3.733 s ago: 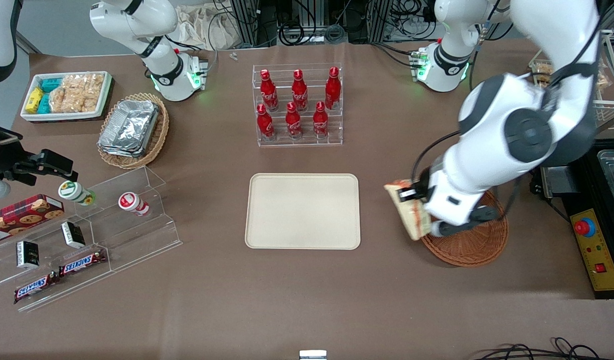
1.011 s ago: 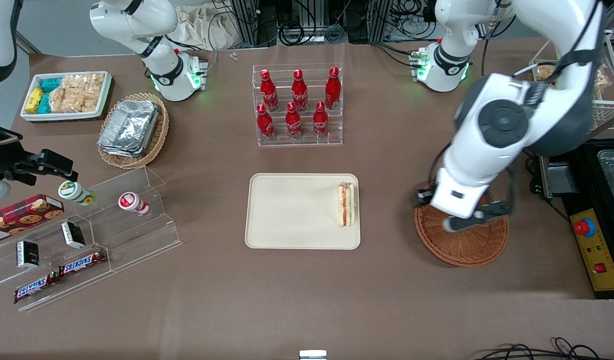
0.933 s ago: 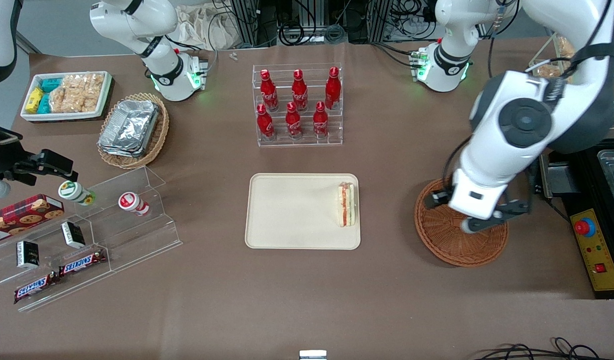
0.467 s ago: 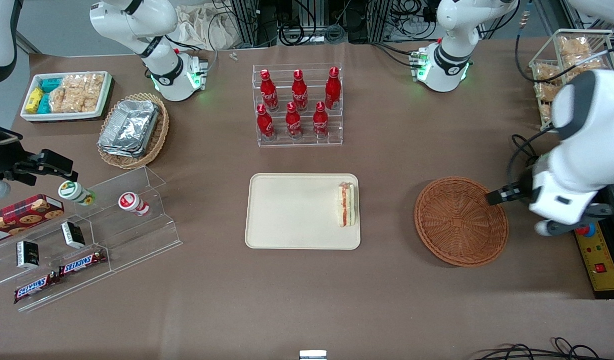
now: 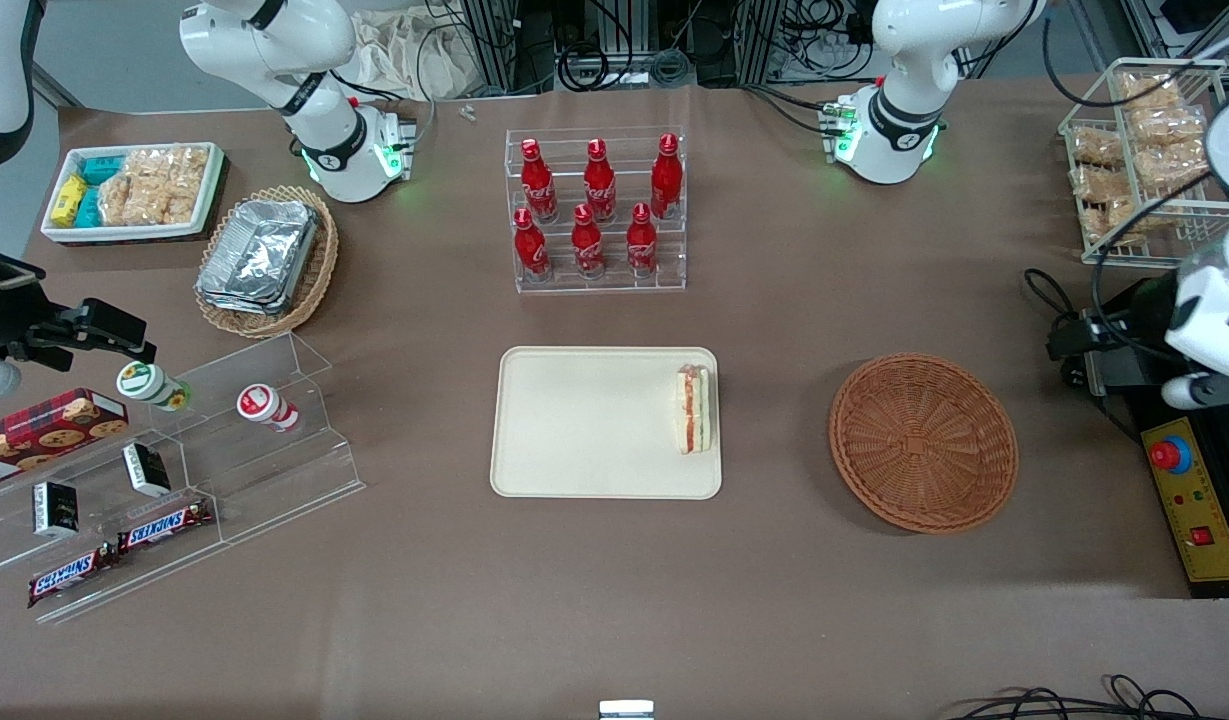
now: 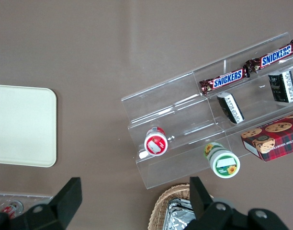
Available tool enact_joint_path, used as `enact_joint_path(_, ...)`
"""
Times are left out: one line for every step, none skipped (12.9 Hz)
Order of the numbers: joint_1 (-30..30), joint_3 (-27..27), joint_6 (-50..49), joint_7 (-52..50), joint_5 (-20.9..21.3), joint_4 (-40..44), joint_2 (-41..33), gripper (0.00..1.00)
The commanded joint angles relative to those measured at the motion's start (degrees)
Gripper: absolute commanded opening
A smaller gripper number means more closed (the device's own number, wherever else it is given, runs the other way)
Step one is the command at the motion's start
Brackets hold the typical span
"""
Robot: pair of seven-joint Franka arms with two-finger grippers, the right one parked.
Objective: Place sandwich from basket to tray
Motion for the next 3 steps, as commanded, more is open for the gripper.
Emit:
enact_joint_path(-1.1, 0.4, -2.2, 3.9, 0.1, -0.1, -0.2, 1.00)
enact_joint_path(-1.4, -0.1, -4.2, 7.1, 0.4, 4.1, 2.1, 1.00)
enact_joint_path(-1.2, -0.1, -4.7, 7.7, -0.1, 7.0, 4.1, 1.00)
